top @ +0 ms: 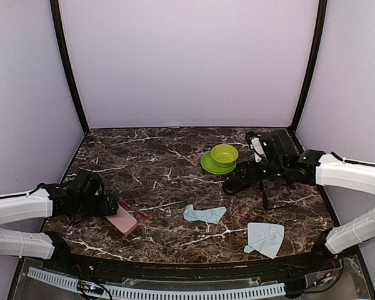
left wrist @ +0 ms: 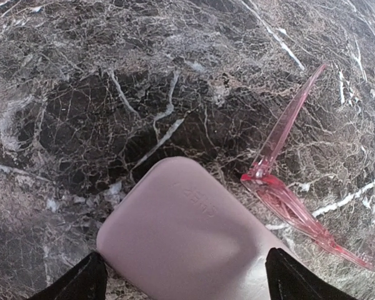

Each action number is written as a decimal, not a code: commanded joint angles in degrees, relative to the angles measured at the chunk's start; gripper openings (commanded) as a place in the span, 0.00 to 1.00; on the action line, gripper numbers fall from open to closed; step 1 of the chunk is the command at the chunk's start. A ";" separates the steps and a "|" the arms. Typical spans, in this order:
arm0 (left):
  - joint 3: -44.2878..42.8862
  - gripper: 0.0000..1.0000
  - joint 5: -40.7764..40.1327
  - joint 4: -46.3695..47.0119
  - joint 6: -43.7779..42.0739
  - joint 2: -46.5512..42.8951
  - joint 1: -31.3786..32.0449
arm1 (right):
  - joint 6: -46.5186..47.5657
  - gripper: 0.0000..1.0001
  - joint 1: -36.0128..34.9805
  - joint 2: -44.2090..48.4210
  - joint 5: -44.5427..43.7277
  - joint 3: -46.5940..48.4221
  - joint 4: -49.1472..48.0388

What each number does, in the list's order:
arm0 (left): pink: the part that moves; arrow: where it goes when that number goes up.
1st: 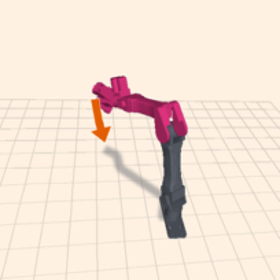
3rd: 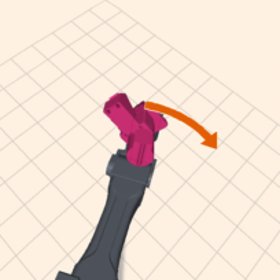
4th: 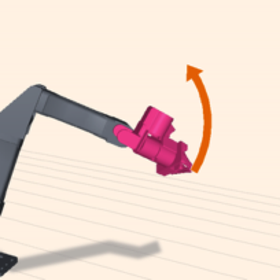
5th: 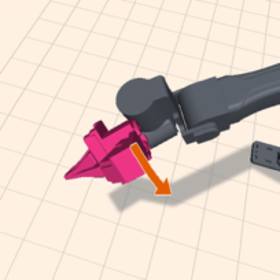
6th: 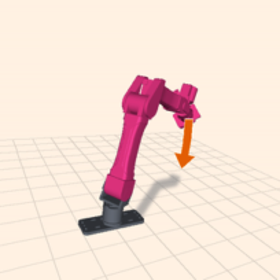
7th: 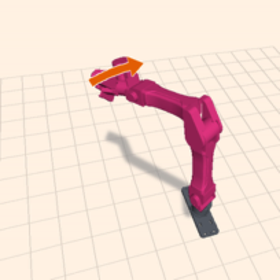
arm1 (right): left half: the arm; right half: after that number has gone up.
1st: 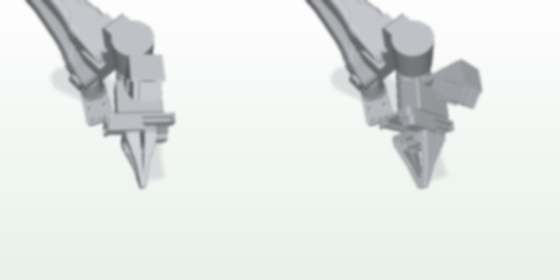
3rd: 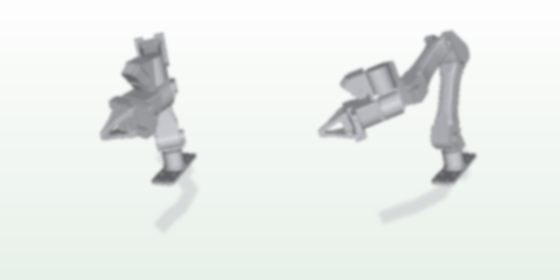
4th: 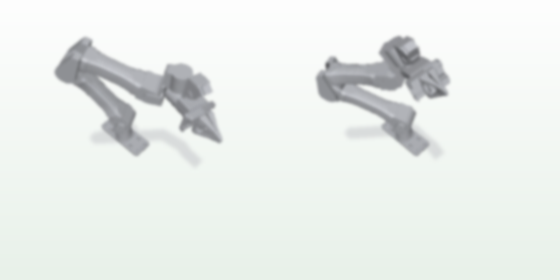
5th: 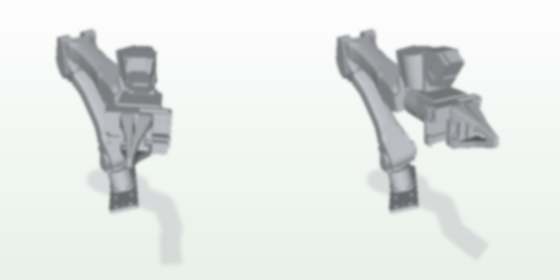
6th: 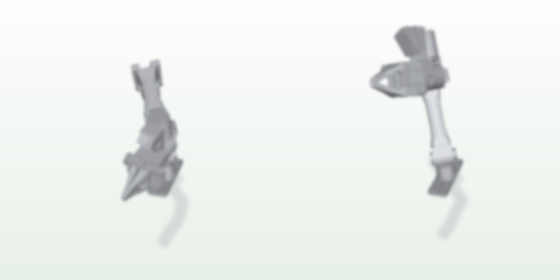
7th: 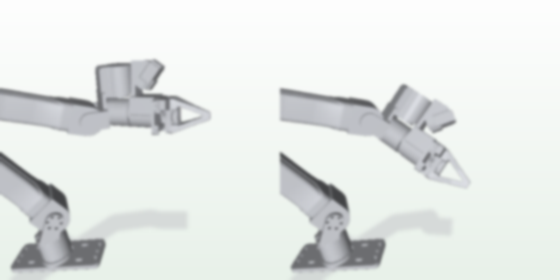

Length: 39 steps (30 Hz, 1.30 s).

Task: Organize the sunglasses
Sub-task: Pick up the sunglasses case from the corner of the board.

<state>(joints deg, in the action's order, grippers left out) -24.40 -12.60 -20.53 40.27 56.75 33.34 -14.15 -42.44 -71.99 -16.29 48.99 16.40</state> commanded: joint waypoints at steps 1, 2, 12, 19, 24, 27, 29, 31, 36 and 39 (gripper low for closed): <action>-1.28 0.92 1.05 0.85 -1.67 2.40 0.14 | -1.50 1.00 -0.80 1.15 -0.29 -0.65 -2.17; -1.68 0.93 1.08 0.90 -2.16 2.98 0.14 | -1.61 1.00 -0.85 1.12 -0.36 -0.69 -2.23; -3.59 0.99 9.48 4.88 -2.70 8.57 0.23 | -2.77 1.00 -1.63 1.14 -1.25 -1.53 -2.31; -2.80 0.99 9.59 5.12 0.79 9.07 1.55 | -3.12 1.00 -1.90 0.64 -1.37 -1.88 -2.81; -3.55 0.99 7.66 3.09 3.90 10.25 5.76 | -3.00 1.00 -2.16 -0.22 -1.36 -1.75 -3.09; -4.25 0.99 4.74 0.72 5.13 12.05 7.60 | -2.99 1.00 -2.34 -0.39 -1.61 -1.87 -3.19; -5.06 0.99 3.49 -0.82 5.61 13.78 8.99 | -3.09 1.00 -2.33 -0.45 -1.55 -2.20 -3.58; -6.18 0.99 2.62 -2.45 6.22 15.45 10.08 | -3.07 1.00 -2.47 -0.43 -1.42 -2.31 -3.74; -7.39 0.93 2.49 -5.26 7.60 15.95 12.10 | -3.33 1.00 -2.67 -0.11 -1.79 -2.68 -3.57; -6.79 0.82 3.26 -6.74 8.34 14.42 12.40 | -3.43 1.00 -2.73 0.32 -1.99 -3.14 -3.73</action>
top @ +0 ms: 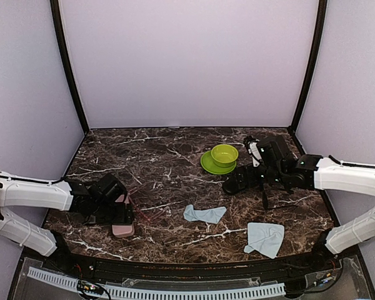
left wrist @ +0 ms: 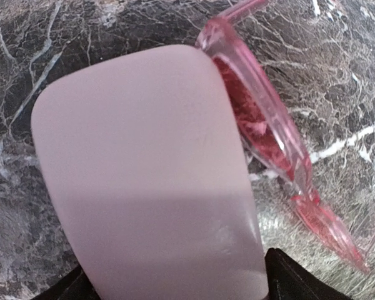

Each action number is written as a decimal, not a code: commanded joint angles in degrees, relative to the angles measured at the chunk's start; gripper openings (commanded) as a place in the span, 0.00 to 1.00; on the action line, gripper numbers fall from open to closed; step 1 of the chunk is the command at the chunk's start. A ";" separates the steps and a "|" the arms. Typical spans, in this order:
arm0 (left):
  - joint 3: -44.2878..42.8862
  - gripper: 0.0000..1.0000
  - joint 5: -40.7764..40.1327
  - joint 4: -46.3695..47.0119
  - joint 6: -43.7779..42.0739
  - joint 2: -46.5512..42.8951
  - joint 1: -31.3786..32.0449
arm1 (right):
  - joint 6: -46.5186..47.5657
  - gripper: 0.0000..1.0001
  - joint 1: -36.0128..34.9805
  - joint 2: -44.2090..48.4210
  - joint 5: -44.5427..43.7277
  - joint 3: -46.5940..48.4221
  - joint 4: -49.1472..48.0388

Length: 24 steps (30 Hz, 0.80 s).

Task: Organize the sunglasses
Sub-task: Pick up the sunglasses case from the corner of the board.

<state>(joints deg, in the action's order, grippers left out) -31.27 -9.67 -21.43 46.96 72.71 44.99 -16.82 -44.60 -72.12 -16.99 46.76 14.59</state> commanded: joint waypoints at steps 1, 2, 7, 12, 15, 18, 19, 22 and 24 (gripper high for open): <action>0.25 0.76 0.51 -6.64 1.57 -2.17 0.77 | -0.84 1.00 -0.65 0.55 -1.29 -0.96 -1.97; 0.25 0.72 0.34 -7.71 1.56 -2.85 0.80 | -0.91 1.00 -0.61 0.53 -1.24 -1.04 -2.02; -1.39 0.52 -2.46 -14.81 1.54 -7.22 0.80 | -0.77 1.00 -0.74 -0.28 -0.41 -0.76 -2.65; -5.19 0.28 -3.10 -17.82 0.39 -11.50 0.80 | -0.54 1.00 -1.18 -2.51 1.67 1.30 -2.96; -9.56 0.19 -2.25 -18.49 -1.59 -13.46 0.99 | -0.42 1.00 -2.09 -4.22 4.15 2.68 -4.08; -12.34 0.12 1.84 -12.31 -6.06 -16.03 1.64 | -0.23 1.00 -3.02 -5.84 10.91 4.12 -8.12; -12.44 0.07 4.05 -8.74 -7.94 -16.44 1.67 | -0.23 1.00 -3.32 -6.40 13.98 4.67 -10.20; -11.72 0.00 11.69 2.05 -12.66 -15.18 1.75 | -1.34 1.00 -3.90 -8.13 22.90 5.77 -17.55; -11.75 0.00 17.03 8.05 -15.23 -12.59 1.77 | -2.37 1.00 -4.08 -9.53 28.13 6.25 -22.36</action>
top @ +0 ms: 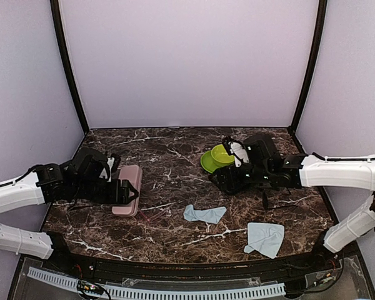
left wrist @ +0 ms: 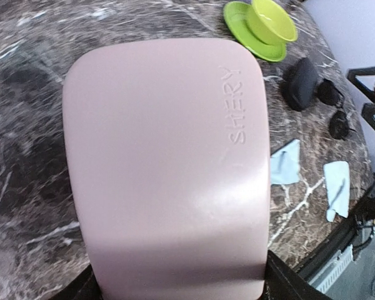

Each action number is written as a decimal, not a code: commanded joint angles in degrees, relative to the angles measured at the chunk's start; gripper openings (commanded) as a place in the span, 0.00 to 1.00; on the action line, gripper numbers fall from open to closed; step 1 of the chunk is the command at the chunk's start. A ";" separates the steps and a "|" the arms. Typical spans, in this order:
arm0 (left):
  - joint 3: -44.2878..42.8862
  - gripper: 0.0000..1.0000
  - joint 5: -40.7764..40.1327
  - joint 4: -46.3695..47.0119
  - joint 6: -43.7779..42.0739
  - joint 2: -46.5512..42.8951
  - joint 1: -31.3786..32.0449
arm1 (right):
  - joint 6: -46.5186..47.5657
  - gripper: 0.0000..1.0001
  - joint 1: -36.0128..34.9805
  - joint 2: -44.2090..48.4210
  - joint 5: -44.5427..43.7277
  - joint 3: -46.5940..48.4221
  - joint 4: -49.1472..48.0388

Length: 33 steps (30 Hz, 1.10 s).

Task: Organize the sunglasses
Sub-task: Pick up the sunglasses case from the corner of the board, then open the sunglasses case.

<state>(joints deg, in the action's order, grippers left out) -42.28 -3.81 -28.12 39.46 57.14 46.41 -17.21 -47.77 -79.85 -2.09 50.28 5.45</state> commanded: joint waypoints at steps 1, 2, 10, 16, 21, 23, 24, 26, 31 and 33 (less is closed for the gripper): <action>-0.78 0.00 14.03 17.75 -8.48 4.40 0.34 | -2.30 1.00 -0.92 -2.38 15.79 2.86 -15.32; -0.72 0.00 16.45 20.43 -8.86 5.72 0.42 | -2.51 1.00 -0.99 -2.89 18.06 2.98 -16.99; 0.53 0.00 27.70 37.48 -10.21 11.86 0.65 | -3.21 1.00 -0.95 -5.79 33.22 2.35 -25.43; 1.69 0.00 31.69 46.50 -7.05 14.13 0.98 | -6.76 1.00 -0.92 -7.71 37.27 0.98 -31.86; 2.12 0.00 30.86 48.76 -6.71 14.98 1.52 | -6.76 1.00 -1.00 -9.97 37.27 0.56 -36.18; 2.46 0.00 31.61 50.23 -6.56 15.38 1.78 | -6.76 1.00 -0.92 -10.82 37.27 0.34 -38.40; 2.73 0.00 32.13 51.14 -6.32 15.56 1.90 | -6.76 1.00 -0.97 -11.00 37.27 0.19 -39.28; 3.34 0.00 33.09 52.99 -5.54 15.63 2.01 | -6.76 1.00 -0.93 -10.98 37.27 0.02 -40.81; 4.05 0.00 35.12 55.25 -4.12 15.50 2.23 | -6.76 1.00 -0.95 -12.51 37.27 -0.98 -44.37; 4.24 0.00 35.55 55.84 -3.79 15.41 2.28 | -6.76 1.00 -0.93 -12.59 37.27 -1.56 -46.36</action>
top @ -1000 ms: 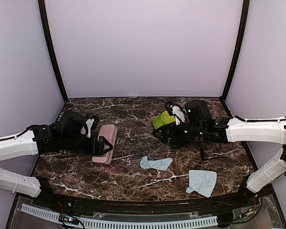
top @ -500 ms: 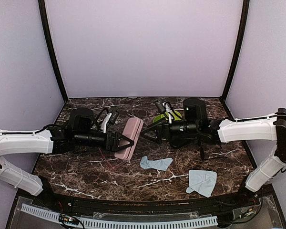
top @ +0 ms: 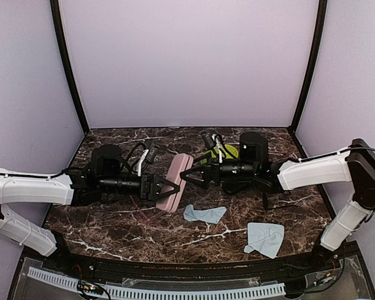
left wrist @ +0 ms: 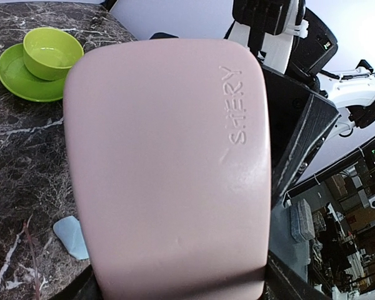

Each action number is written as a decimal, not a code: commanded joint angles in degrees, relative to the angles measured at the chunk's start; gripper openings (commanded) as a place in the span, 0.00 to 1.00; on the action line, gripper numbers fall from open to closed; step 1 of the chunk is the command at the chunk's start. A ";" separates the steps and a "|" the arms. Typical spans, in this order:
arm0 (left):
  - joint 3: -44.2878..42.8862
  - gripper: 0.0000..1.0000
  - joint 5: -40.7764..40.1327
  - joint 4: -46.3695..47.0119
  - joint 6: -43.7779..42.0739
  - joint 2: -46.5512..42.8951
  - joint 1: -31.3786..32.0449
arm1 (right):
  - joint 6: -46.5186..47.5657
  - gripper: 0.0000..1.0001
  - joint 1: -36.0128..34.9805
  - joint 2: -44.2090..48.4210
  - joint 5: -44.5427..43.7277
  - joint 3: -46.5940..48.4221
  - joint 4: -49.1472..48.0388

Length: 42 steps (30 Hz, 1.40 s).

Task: Organize the sunglasses
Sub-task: Open the sunglasses case.

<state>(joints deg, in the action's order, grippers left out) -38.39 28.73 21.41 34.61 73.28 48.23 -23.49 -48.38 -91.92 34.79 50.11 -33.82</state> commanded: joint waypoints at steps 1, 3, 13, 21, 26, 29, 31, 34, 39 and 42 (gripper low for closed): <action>0.54 0.00 3.38 6.87 1.41 -0.64 0.46 | -6.39 0.98 -0.37 -0.66 9.44 -1.80 -8.04; 0.96 0.00 4.78 8.89 2.35 -0.40 0.53 | -7.87 0.96 -0.32 -0.87 13.62 -2.37 -9.63; 0.89 0.00 8.85 14.33 4.66 2.15 0.99 | -10.27 0.95 -0.31 -1.45 16.03 -3.43 -14.65; 1.44 0.00 9.70 15.66 5.15 2.33 1.30 | -10.90 0.90 -0.06 -1.07 15.36 -3.98 -16.39; 2.63 0.00 9.58 16.94 5.88 2.05 1.26 | -13.20 0.80 0.49 -1.19 15.49 -5.08 -20.29; 3.20 0.00 9.61 17.60 6.30 2.28 1.30 | -14.75 0.72 0.78 -1.48 15.49 -5.20 -21.63; 3.37 0.00 9.77 18.20 6.58 2.55 1.30 | -15.52 0.66 0.81 -1.66 15.68 -5.18 -22.44; 3.42 0.00 9.88 18.41 6.78 2.82 1.30 | -16.39 0.56 0.90 -2.01 15.83 -5.18 -23.27; 3.47 0.04 8.87 17.75 7.03 2.83 1.34 | -16.01 0.37 1.26 -2.06 15.49 -5.23 -22.07; 3.56 0.10 8.58 17.76 7.46 2.84 1.33 | -14.47 0.16 1.77 -1.59 15.69 -5.05 -19.73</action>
<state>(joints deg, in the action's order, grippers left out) -35.57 36.91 37.69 40.42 76.44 49.32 -40.01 -47.72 -93.78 49.95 45.12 -51.24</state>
